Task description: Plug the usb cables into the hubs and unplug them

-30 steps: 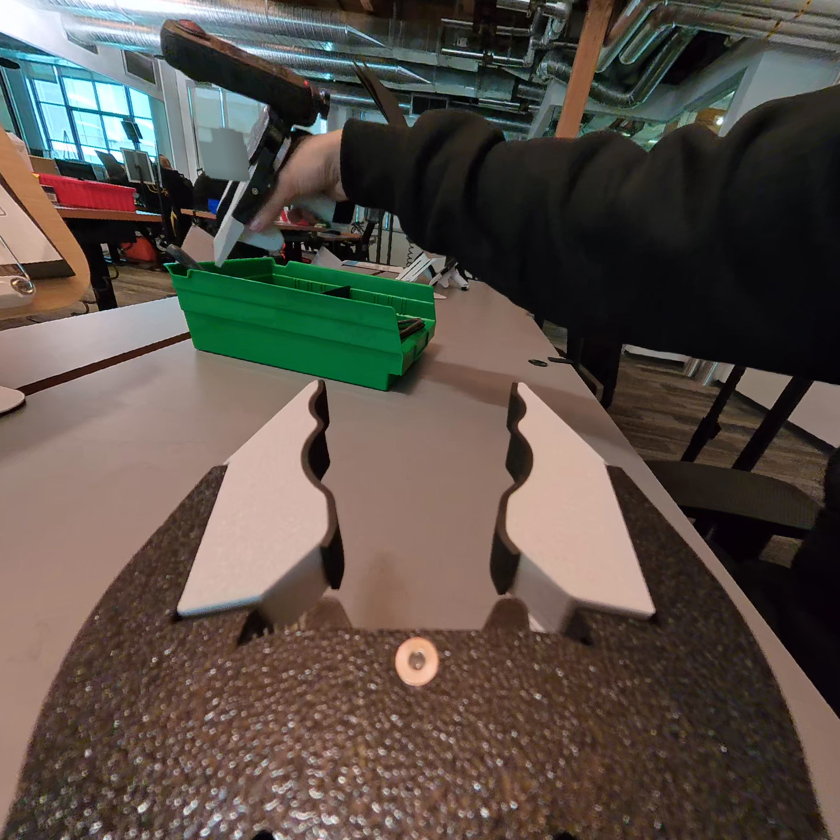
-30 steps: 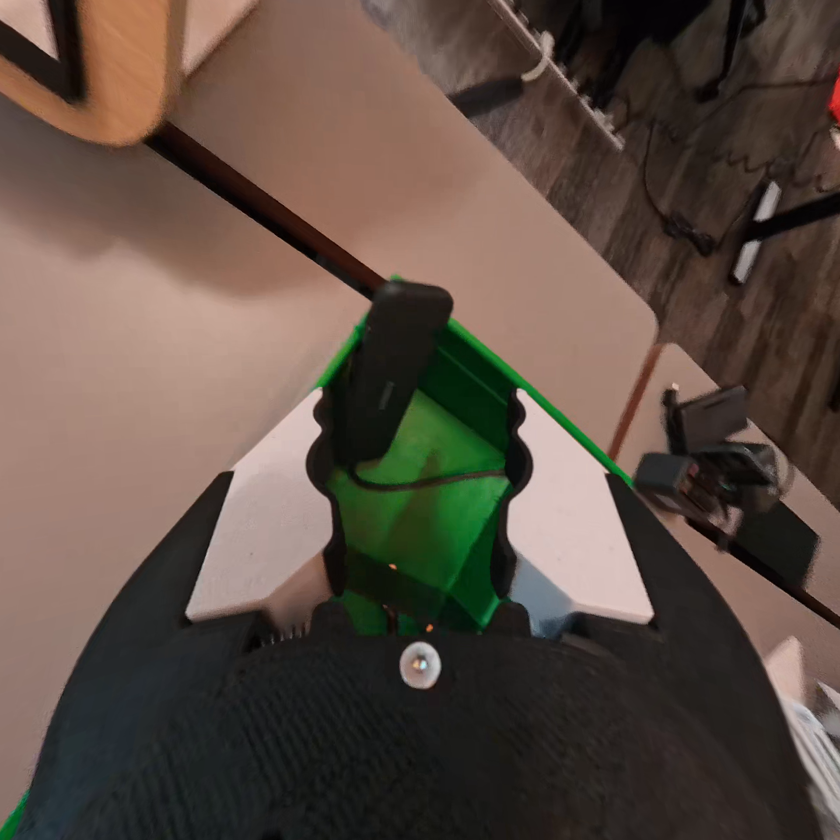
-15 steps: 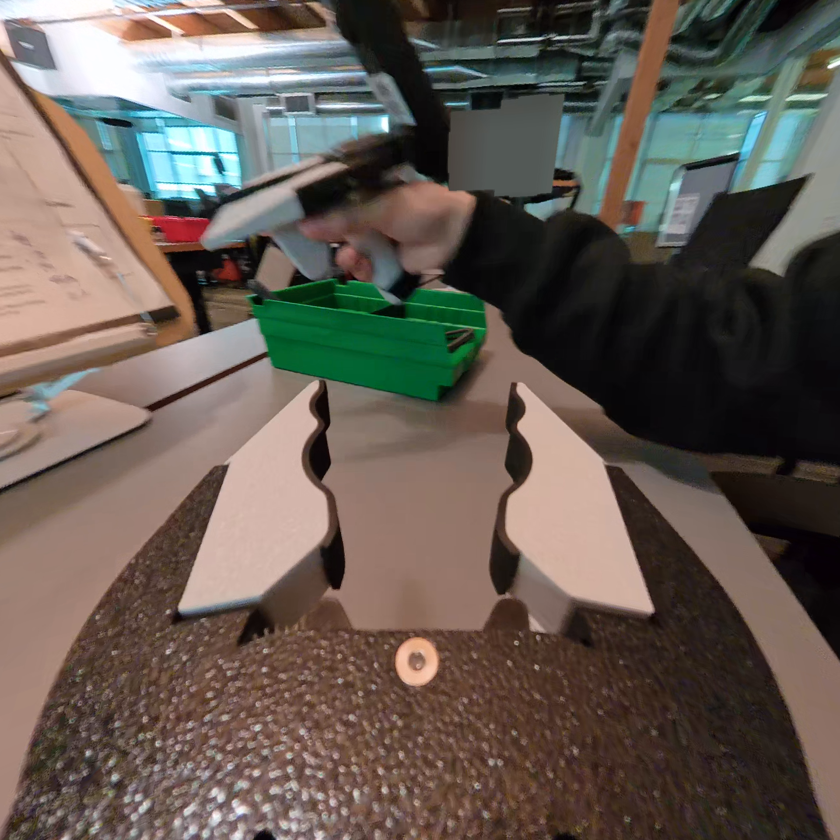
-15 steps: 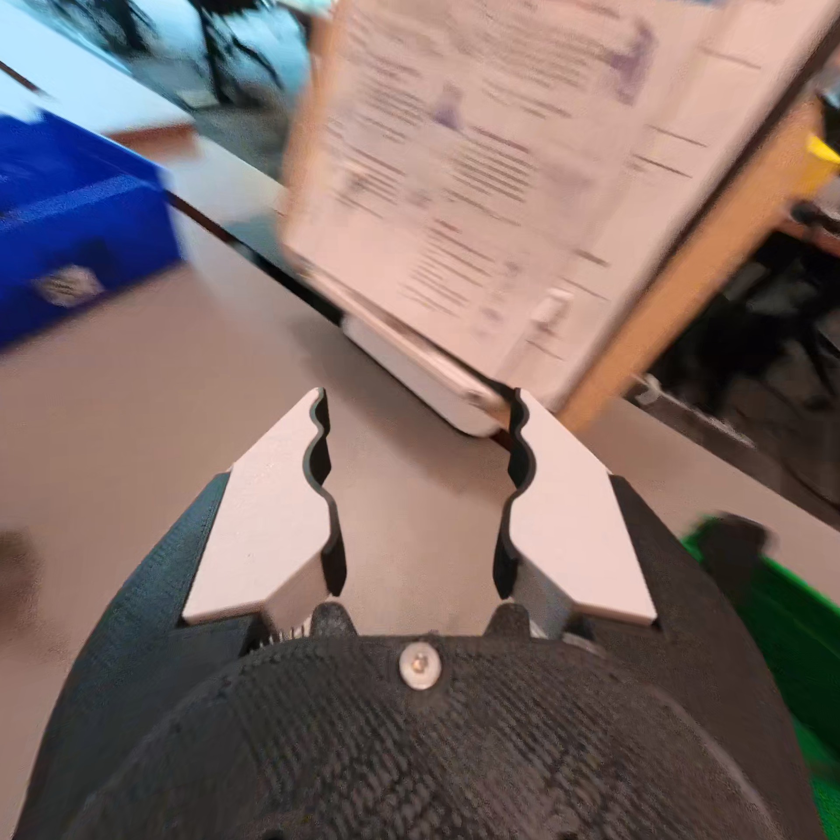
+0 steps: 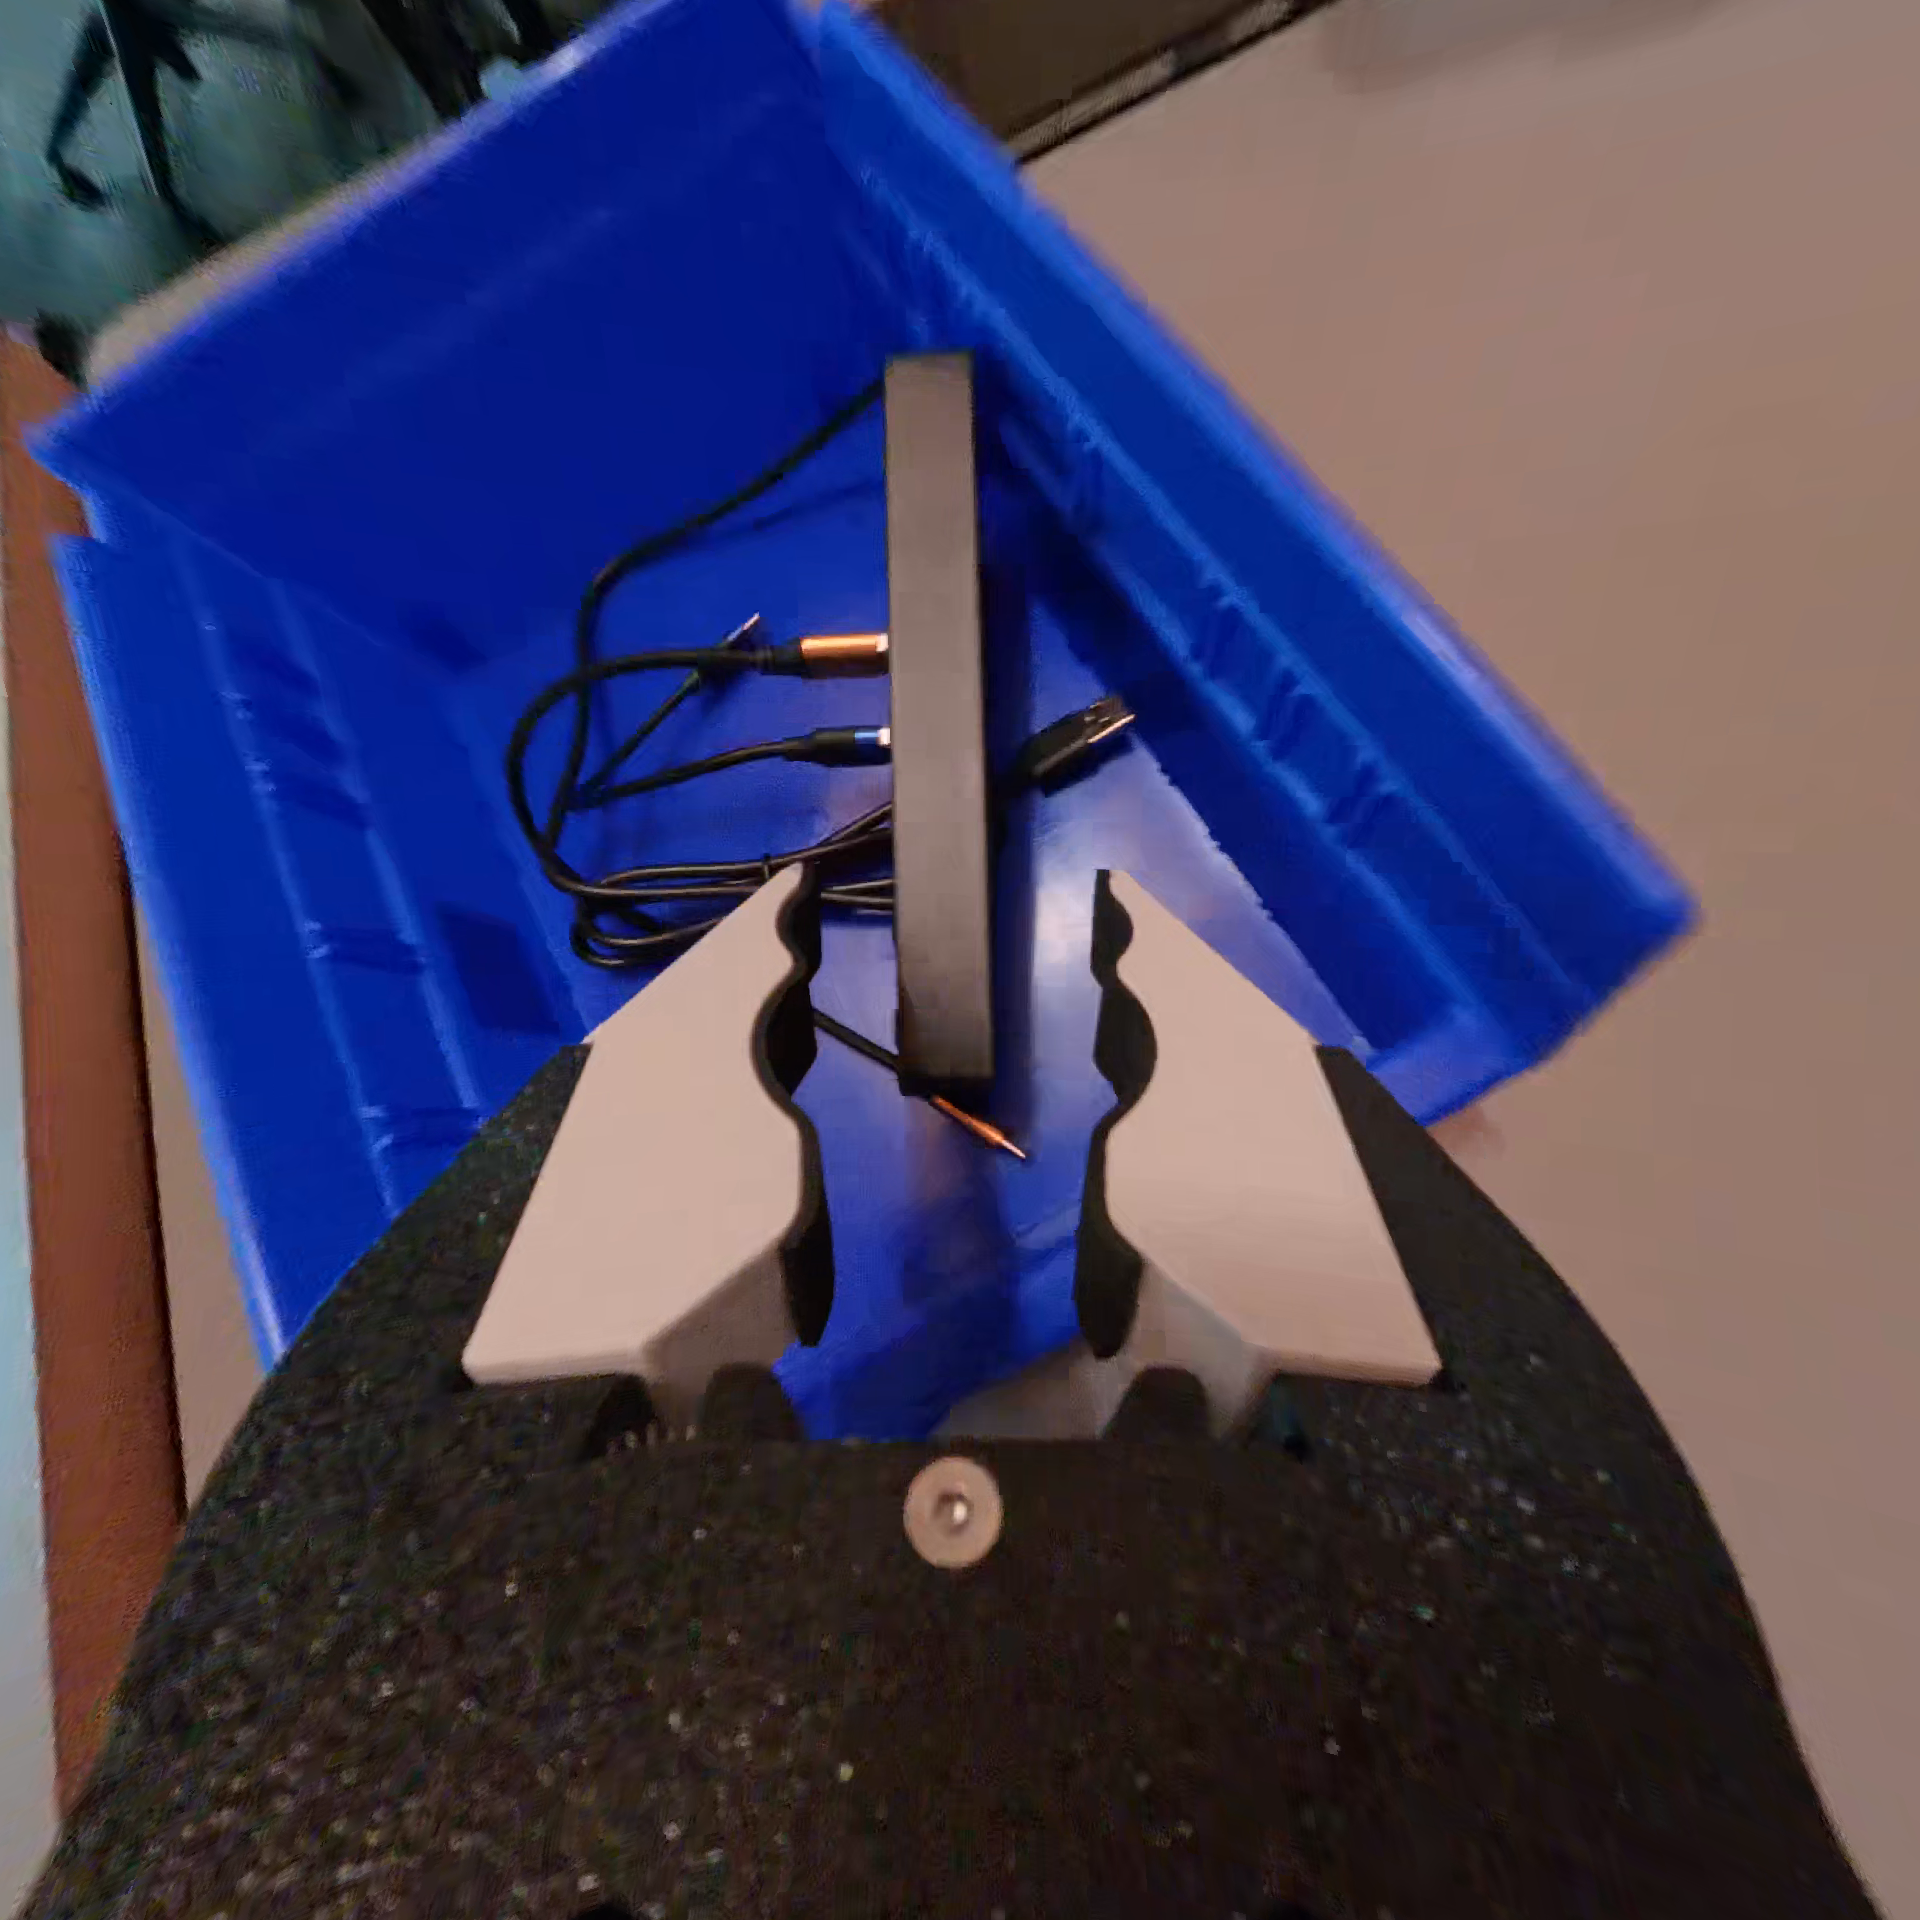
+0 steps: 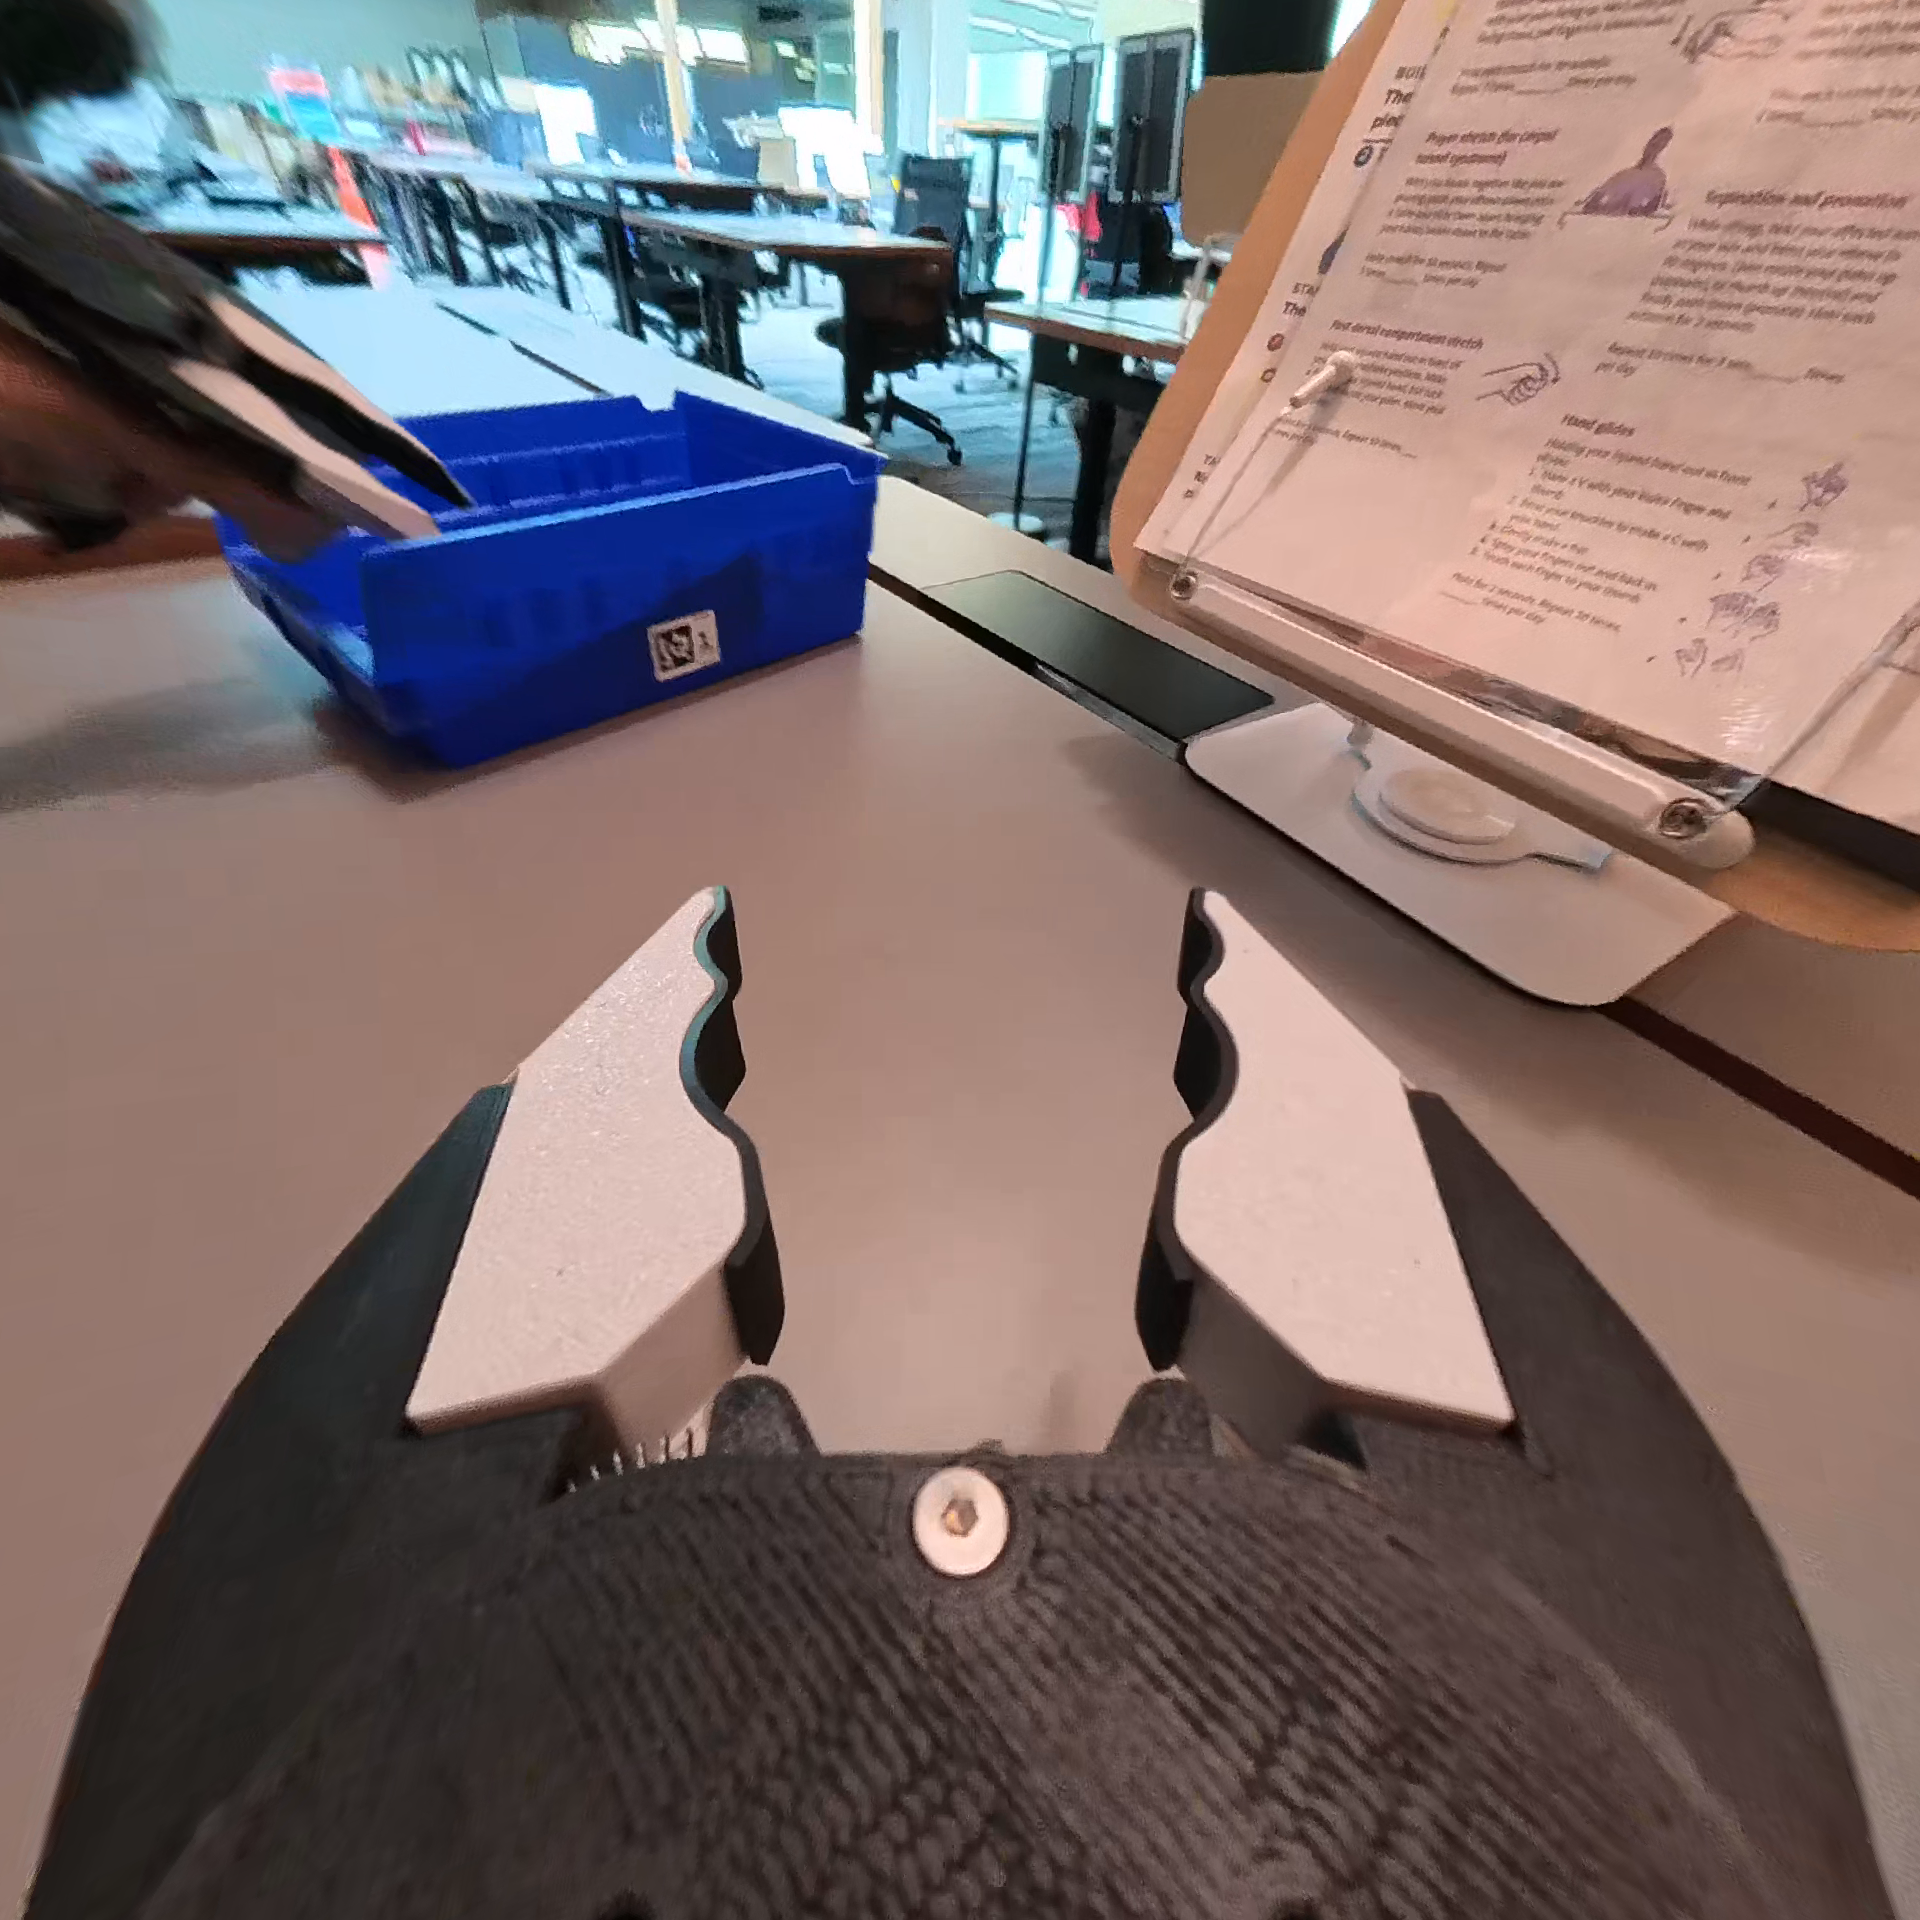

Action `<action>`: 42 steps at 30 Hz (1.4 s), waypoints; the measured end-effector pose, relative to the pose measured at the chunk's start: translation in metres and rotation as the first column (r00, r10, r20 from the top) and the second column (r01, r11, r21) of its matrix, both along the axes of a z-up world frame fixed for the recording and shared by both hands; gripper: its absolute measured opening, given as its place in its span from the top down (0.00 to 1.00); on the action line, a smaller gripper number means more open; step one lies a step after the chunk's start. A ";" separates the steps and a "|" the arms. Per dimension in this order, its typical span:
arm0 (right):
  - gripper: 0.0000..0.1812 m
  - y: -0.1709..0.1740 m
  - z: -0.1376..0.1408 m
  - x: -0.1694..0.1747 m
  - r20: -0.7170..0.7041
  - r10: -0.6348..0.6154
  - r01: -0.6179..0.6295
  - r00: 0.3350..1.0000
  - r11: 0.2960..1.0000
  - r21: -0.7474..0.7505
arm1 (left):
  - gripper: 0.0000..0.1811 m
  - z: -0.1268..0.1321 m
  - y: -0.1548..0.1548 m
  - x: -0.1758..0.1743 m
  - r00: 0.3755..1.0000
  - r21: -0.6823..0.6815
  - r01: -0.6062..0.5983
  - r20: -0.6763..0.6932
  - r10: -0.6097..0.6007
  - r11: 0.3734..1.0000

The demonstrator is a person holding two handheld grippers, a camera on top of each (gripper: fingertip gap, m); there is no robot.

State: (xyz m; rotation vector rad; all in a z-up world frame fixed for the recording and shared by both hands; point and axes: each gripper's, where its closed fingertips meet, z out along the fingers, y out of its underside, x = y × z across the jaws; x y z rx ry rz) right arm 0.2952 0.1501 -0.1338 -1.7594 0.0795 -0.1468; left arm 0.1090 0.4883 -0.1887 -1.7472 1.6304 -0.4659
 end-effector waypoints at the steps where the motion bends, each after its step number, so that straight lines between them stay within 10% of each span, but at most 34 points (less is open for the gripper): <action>1: 0.54 0.001 0.000 -0.005 -0.016 0.021 -0.021 1.000 1.000 0.013 | 0.71 -0.009 0.006 0.003 0.999 0.001 0.001 -0.039 -0.001 1.000; 5: 0.54 0.003 -0.008 -0.013 -0.019 0.043 -0.042 0.999 0.999 0.009 | 0.68 -0.049 0.021 0.005 0.962 0.005 0.002 -0.273 0.000 1.000; 7: 0.54 0.005 -0.011 -0.019 -0.043 0.060 -0.059 0.997 0.998 0.020 | 0.87 -0.060 0.020 0.008 0.945 0.013 0.047 -0.325 -0.040 0.999; 12: 0.54 0.009 -0.013 -0.030 -0.028 0.089 -0.088 0.996 0.996 0.017 | 0.87 -0.039 0.030 0.006 0.962 0.216 0.053 -0.272 0.008 0.975; 19: 0.54 0.010 0.017 -0.046 -0.124 0.171 -0.145 0.977 0.970 0.193 | 0.88 0.108 0.016 -0.003 0.998 0.747 -0.048 0.062 0.003 0.663; 27: 0.45 -0.004 0.086 -0.075 -0.119 0.273 -0.189 0.955 0.864 0.468 | 0.88 0.247 -0.127 0.009 0.896 0.928 -0.170 0.285 -0.340 0.331; 35: 0.52 -0.036 0.142 -0.110 0.100 0.328 -0.324 0.939 0.753 0.572 | 0.88 0.303 -0.267 0.032 0.604 0.864 -0.112 0.451 -0.657 0.491; 42: 0.63 -0.066 0.161 -0.086 0.156 0.187 -0.242 0.970 0.817 0.524 | 0.88 0.231 -0.301 0.090 0.531 0.665 0.340 0.448 -0.719 0.665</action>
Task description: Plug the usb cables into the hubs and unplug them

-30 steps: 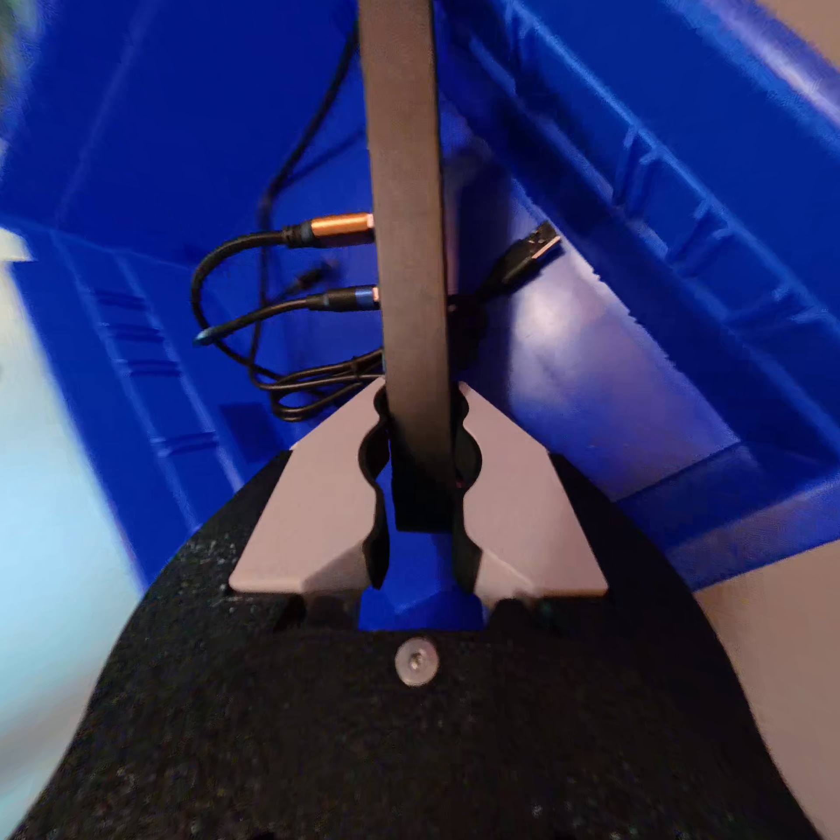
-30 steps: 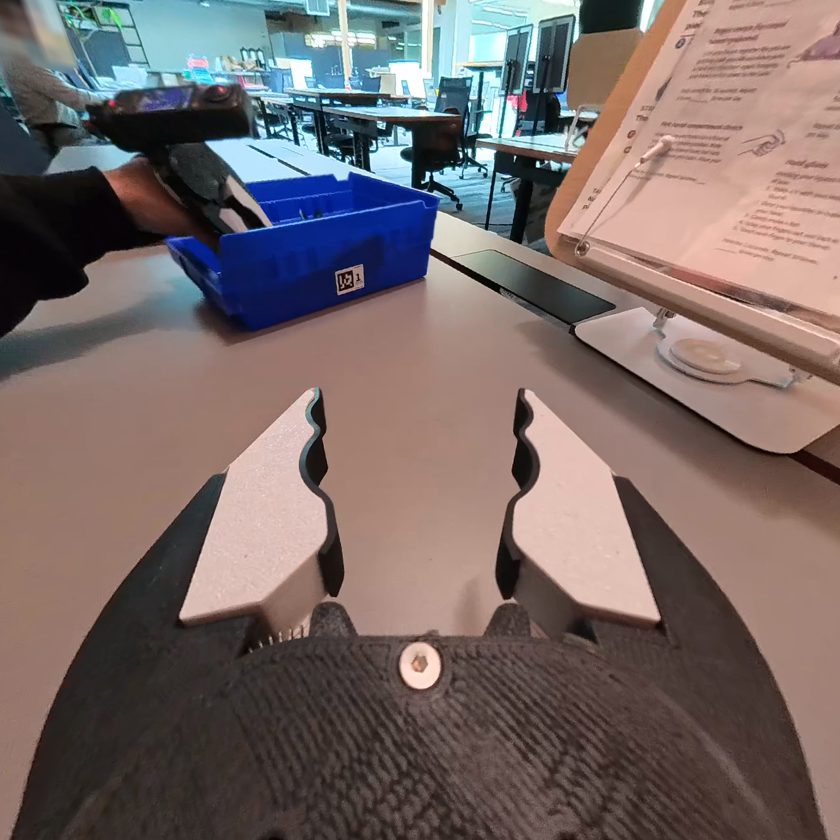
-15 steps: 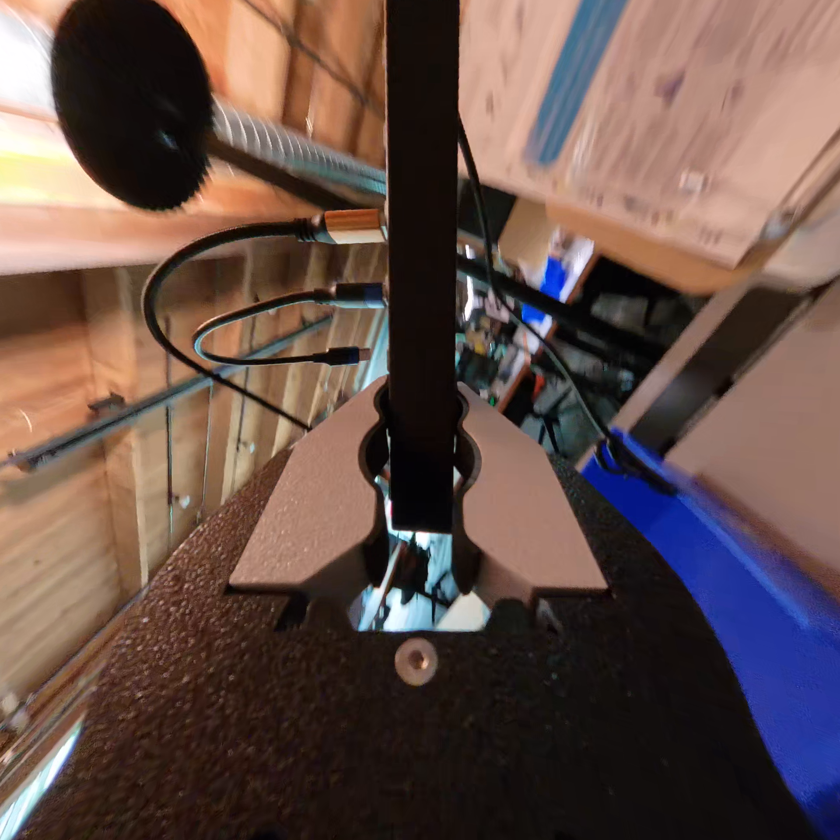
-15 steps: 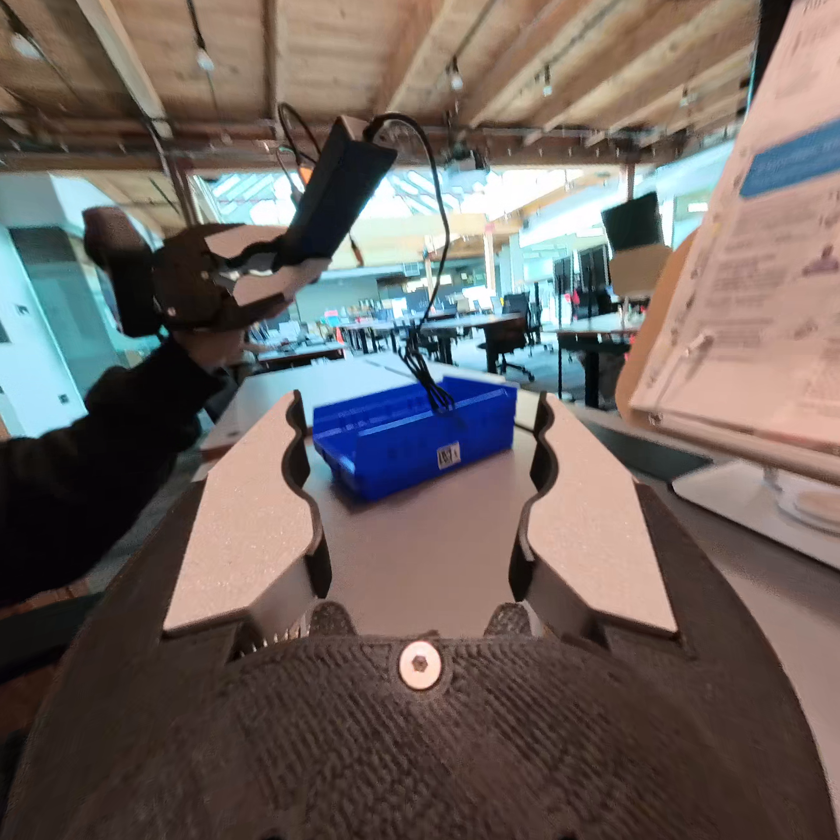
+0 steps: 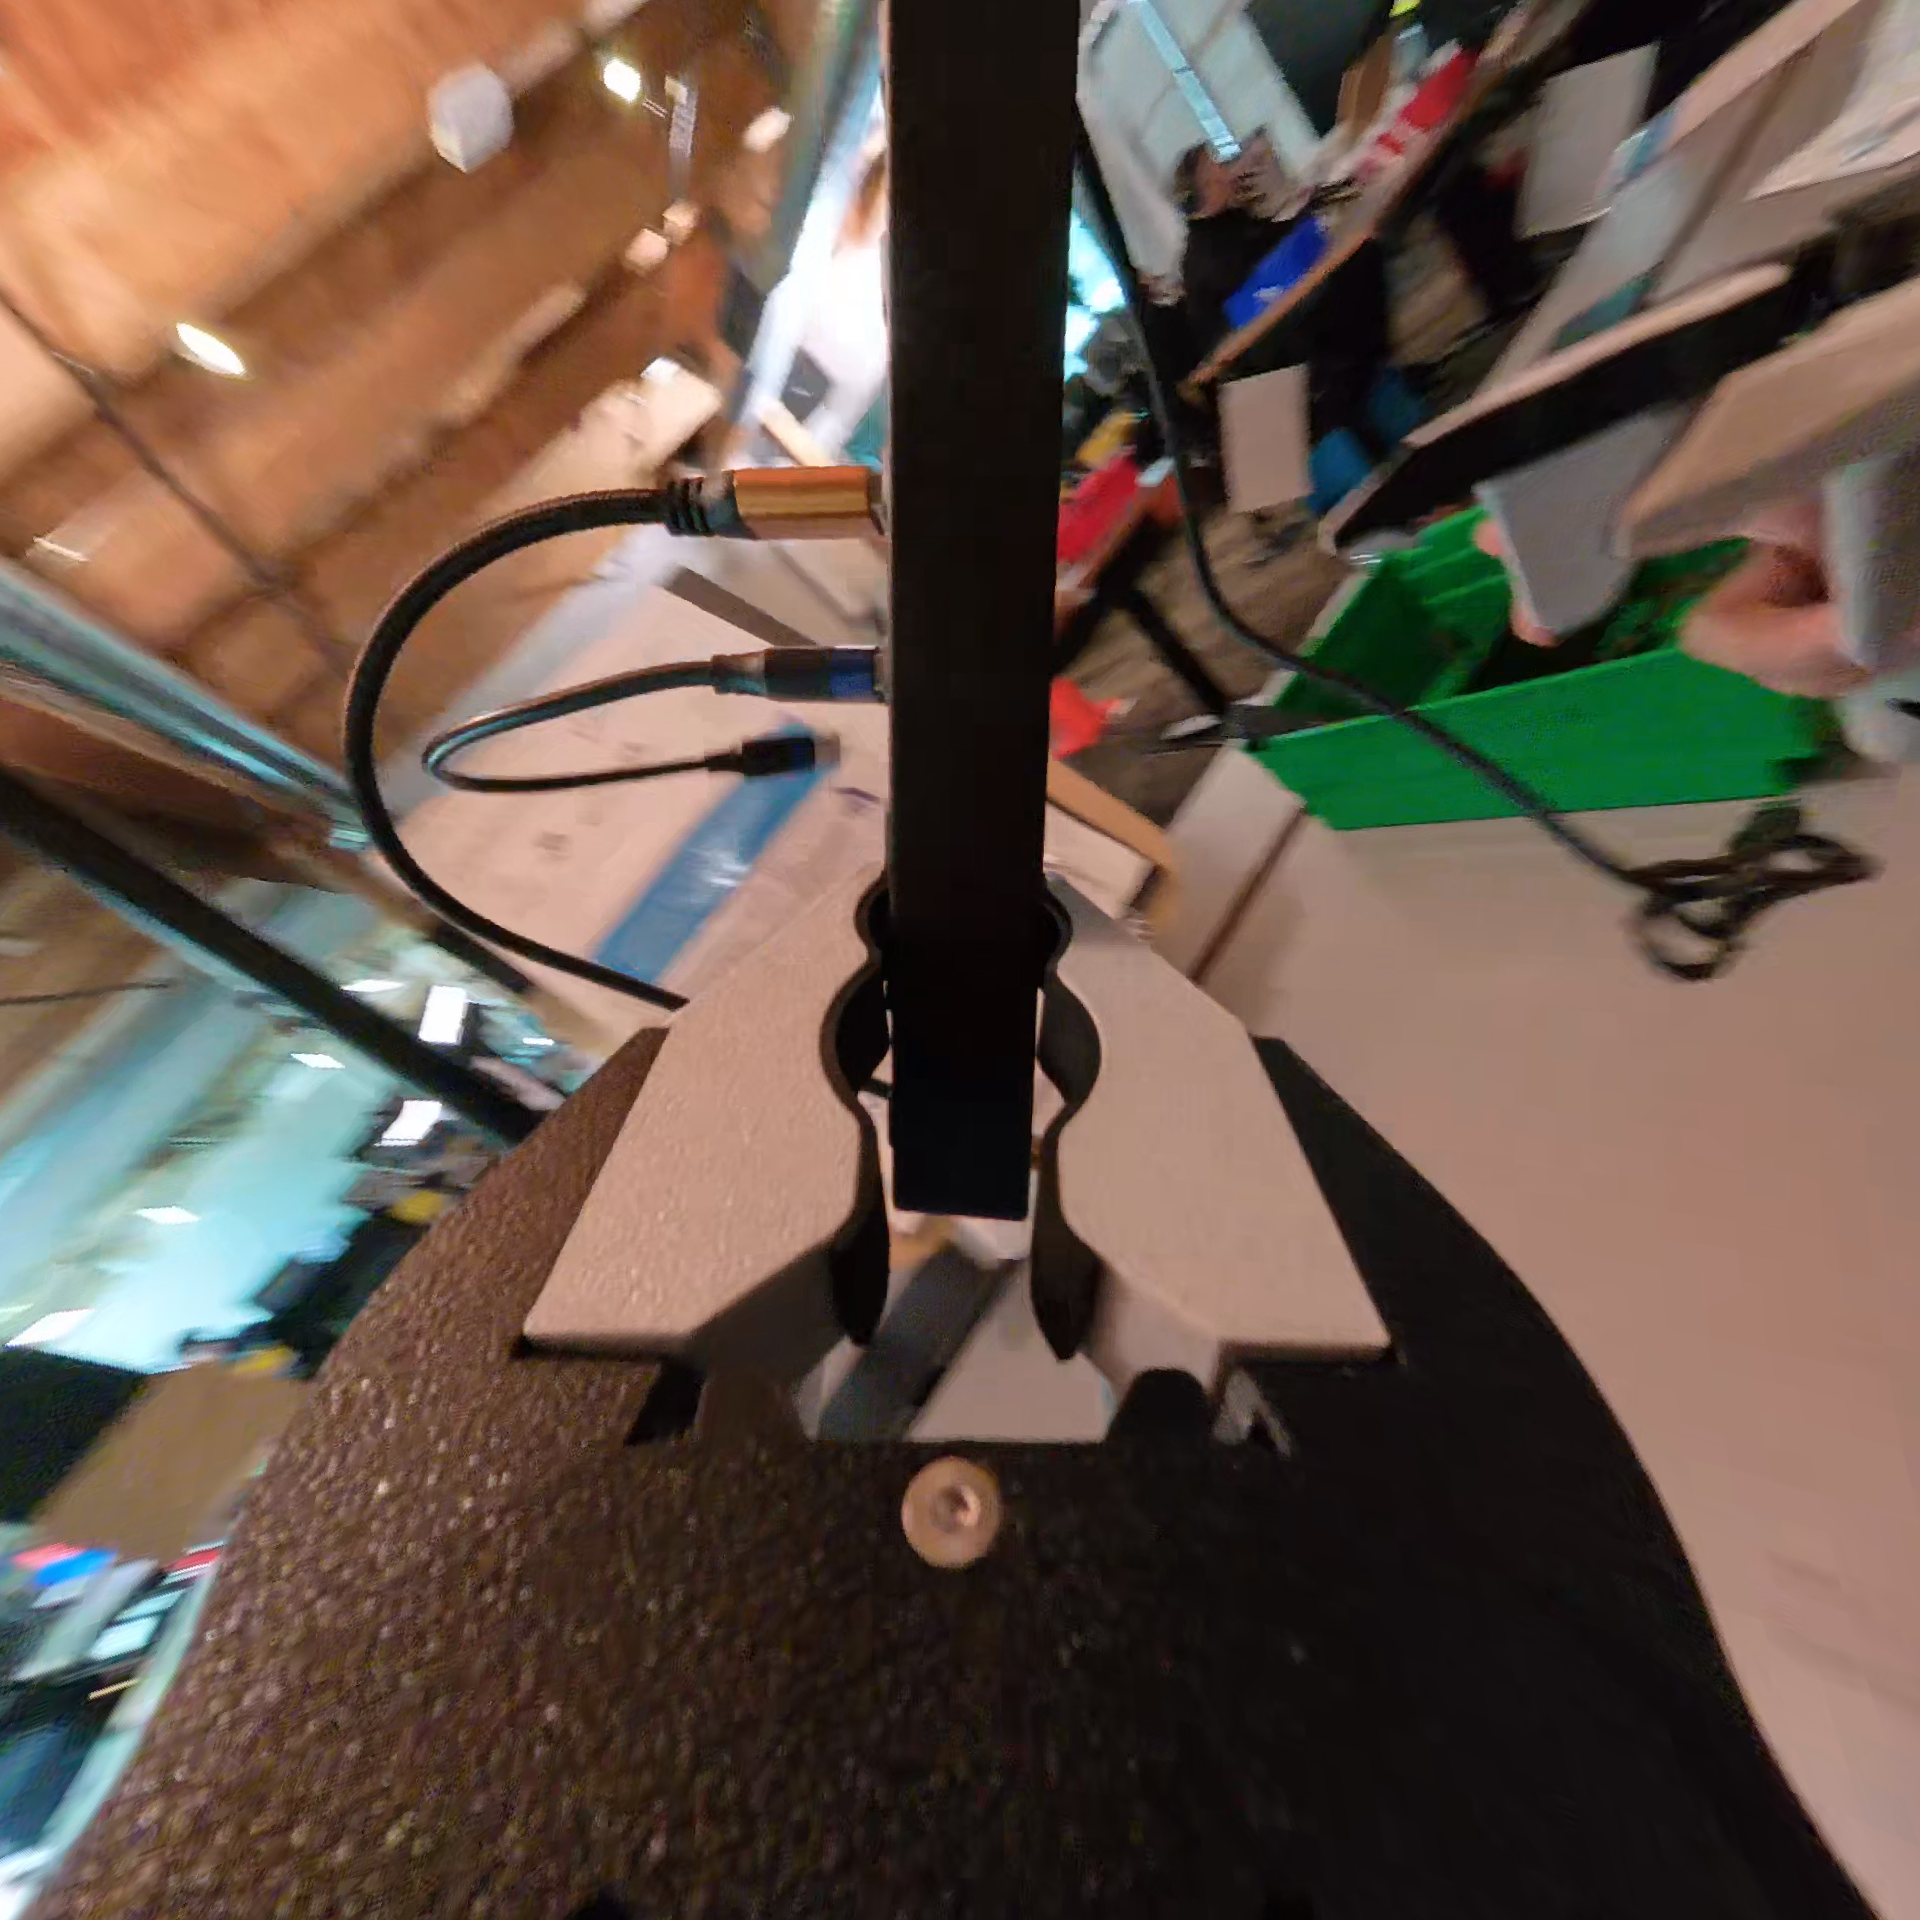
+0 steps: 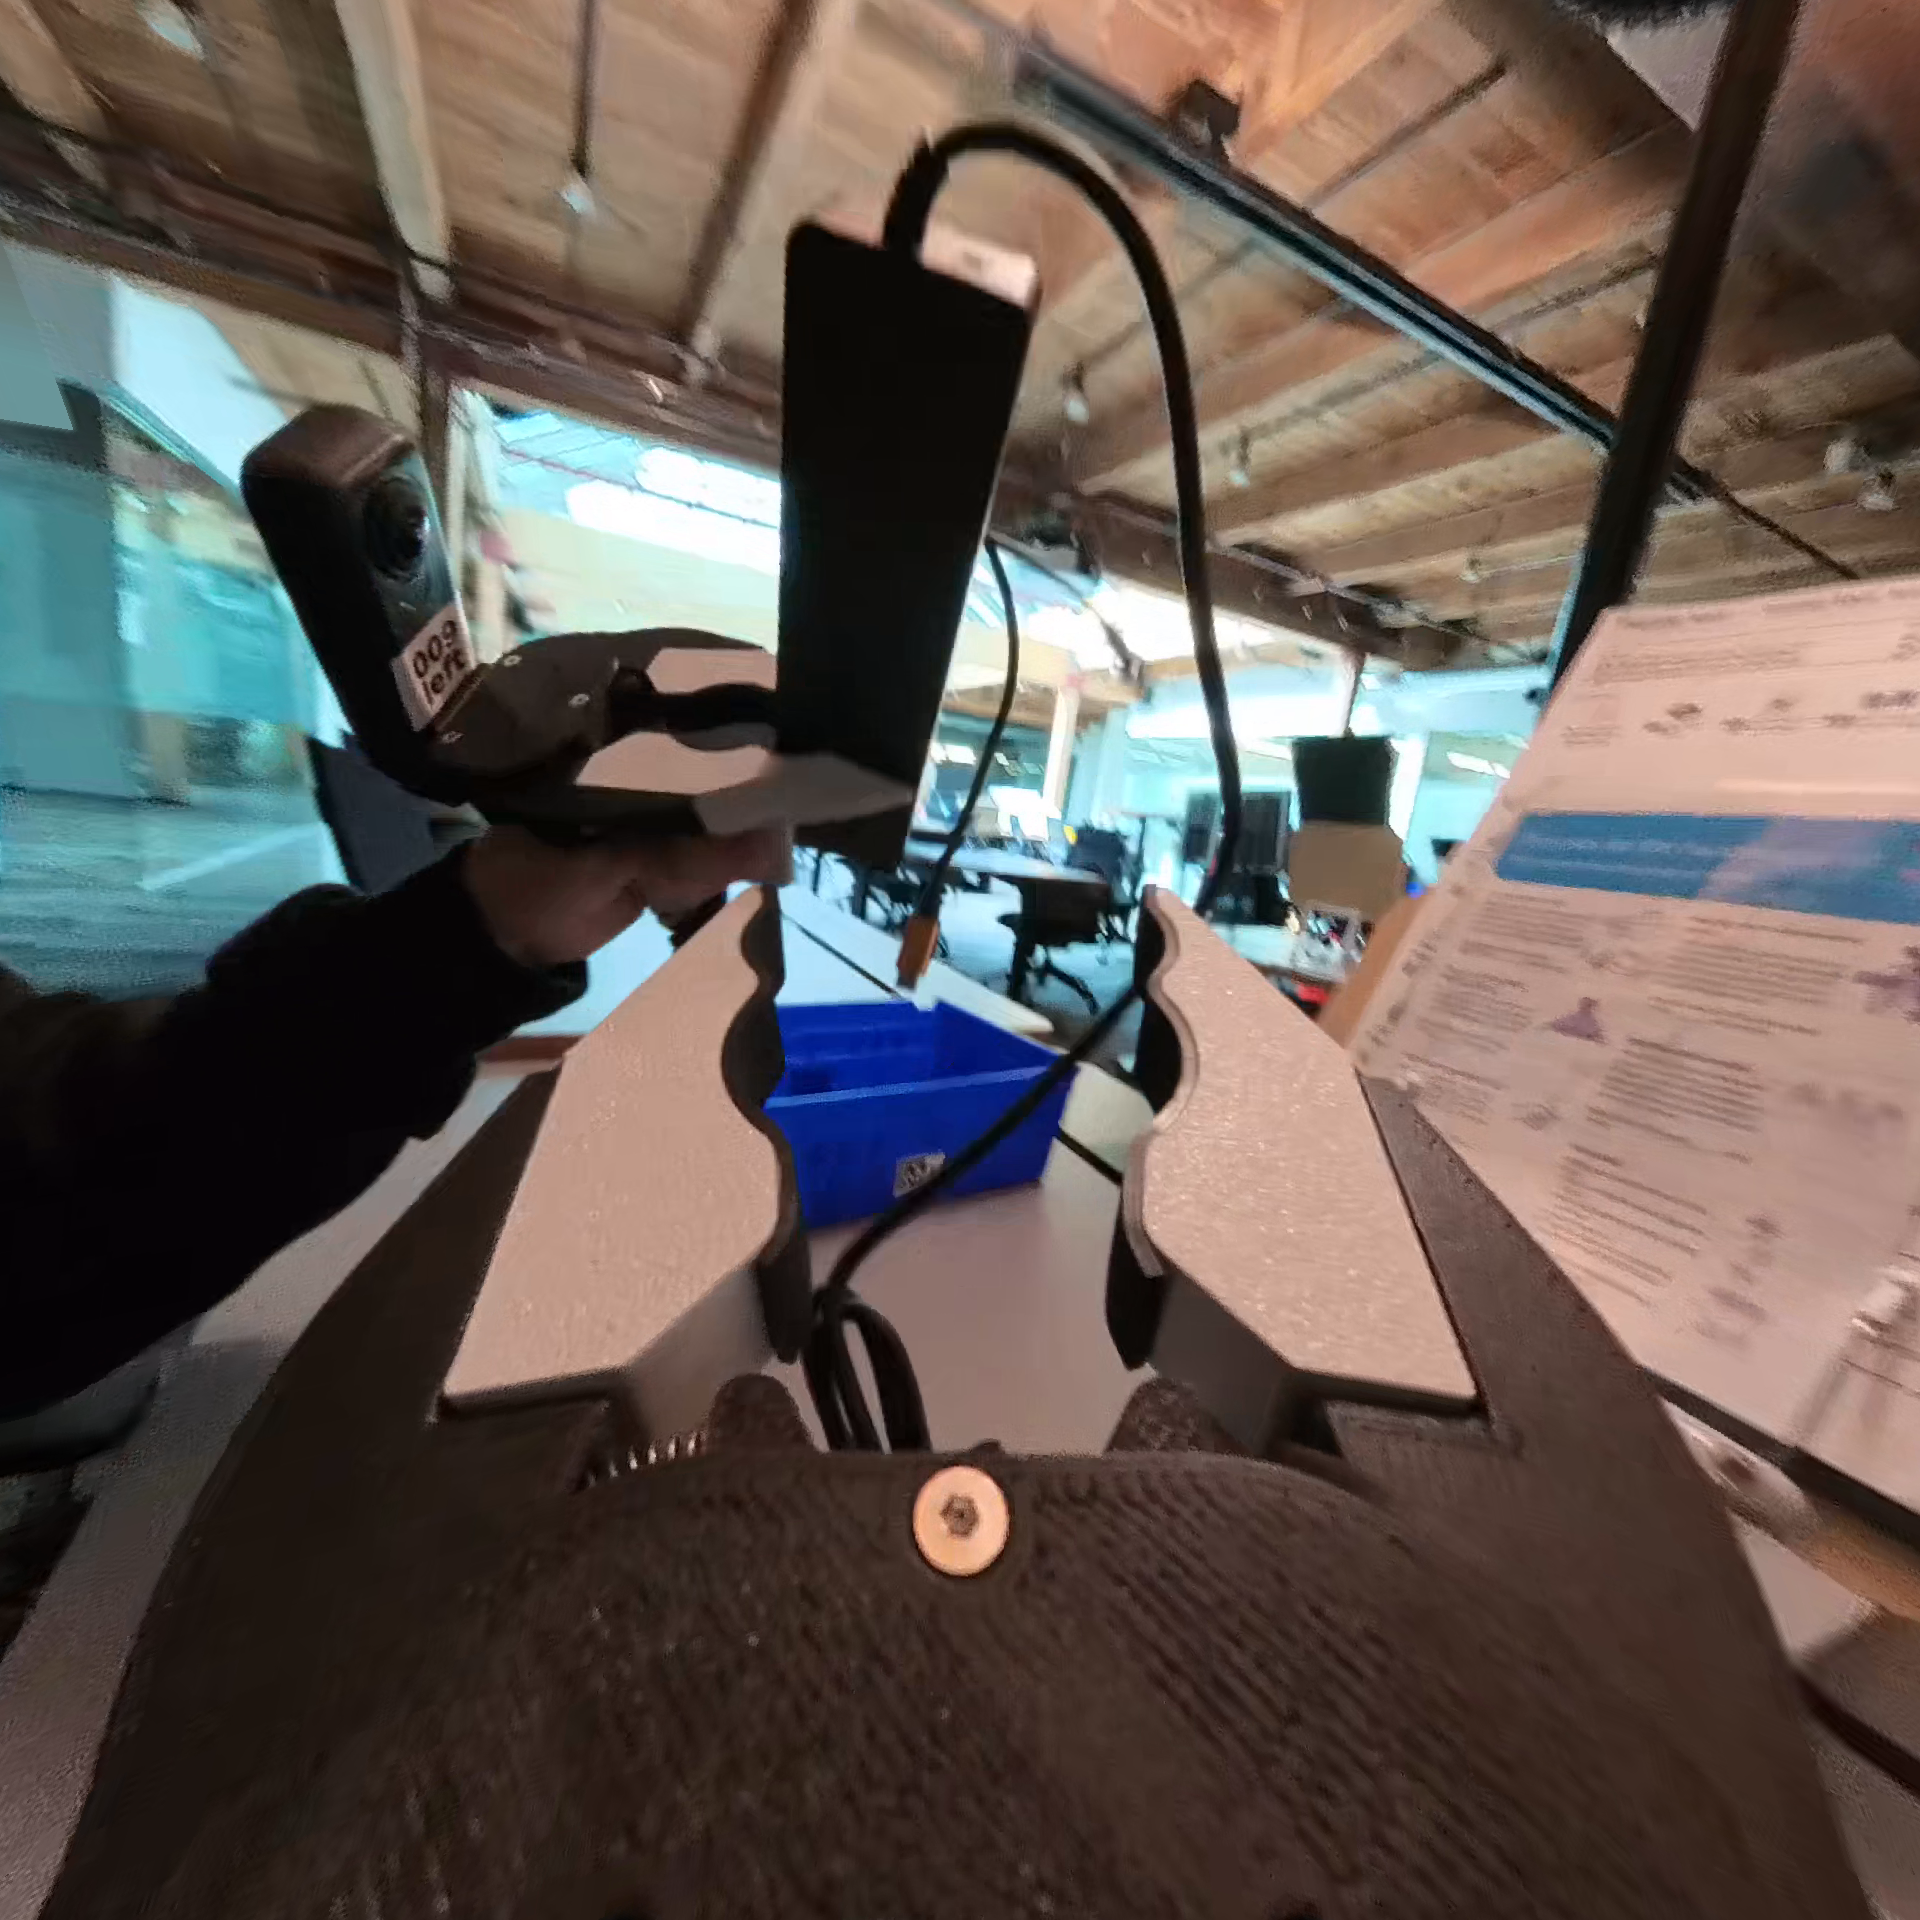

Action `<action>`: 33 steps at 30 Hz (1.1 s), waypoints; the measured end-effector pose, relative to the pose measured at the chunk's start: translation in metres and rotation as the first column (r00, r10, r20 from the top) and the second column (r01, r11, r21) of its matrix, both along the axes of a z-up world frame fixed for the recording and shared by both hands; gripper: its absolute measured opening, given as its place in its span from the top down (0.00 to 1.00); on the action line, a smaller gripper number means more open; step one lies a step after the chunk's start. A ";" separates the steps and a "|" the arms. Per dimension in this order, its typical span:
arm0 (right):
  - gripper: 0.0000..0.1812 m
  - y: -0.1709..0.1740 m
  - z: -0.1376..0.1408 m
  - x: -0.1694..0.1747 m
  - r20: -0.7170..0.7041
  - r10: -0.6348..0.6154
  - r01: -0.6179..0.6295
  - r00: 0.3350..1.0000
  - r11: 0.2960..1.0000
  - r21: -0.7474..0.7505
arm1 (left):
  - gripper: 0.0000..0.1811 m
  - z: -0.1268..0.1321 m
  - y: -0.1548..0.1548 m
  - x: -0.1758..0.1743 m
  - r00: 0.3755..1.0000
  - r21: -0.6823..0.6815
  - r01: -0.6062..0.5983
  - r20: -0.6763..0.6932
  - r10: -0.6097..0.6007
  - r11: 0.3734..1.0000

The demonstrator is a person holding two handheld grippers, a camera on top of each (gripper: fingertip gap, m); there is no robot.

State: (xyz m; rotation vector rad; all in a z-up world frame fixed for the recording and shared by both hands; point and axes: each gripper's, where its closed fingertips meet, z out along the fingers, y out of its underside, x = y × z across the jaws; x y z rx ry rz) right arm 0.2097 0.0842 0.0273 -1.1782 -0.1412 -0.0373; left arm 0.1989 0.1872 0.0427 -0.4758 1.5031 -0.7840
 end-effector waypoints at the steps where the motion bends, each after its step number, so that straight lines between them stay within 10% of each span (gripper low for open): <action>1: 0.61 -0.002 -0.003 0.007 0.000 -0.023 0.023 1.000 0.999 -0.030 | 0.88 -0.016 -0.004 0.007 0.997 -0.054 0.049 -0.055 -0.052 0.997; 10: 0.70 0.005 -0.030 0.033 -0.111 -0.030 0.015 0.993 0.990 -0.141 | 0.88 -0.120 -0.057 0.022 0.769 -0.493 0.437 -0.229 -0.597 0.752; 17: 0.83 0.017 -0.043 0.010 -0.074 0.089 -0.102 0.993 0.979 -0.179 | 0.88 -0.143 -0.074 0.016 0.658 -0.581 0.505 -0.220 -0.720 0.638; 25: 0.89 0.021 -0.036 0.038 -0.100 -0.203 0.190 0.974 0.974 -0.122 | 0.65 -0.127 -0.043 0.042 0.940 -0.404 0.215 -0.162 -0.301 0.889; 33: 0.88 0.049 -0.055 0.017 -0.077 -0.278 0.258 0.958 0.945 -0.203 | 0.52 -0.156 -0.057 0.073 0.942 -0.373 -0.131 -0.335 -0.002 0.918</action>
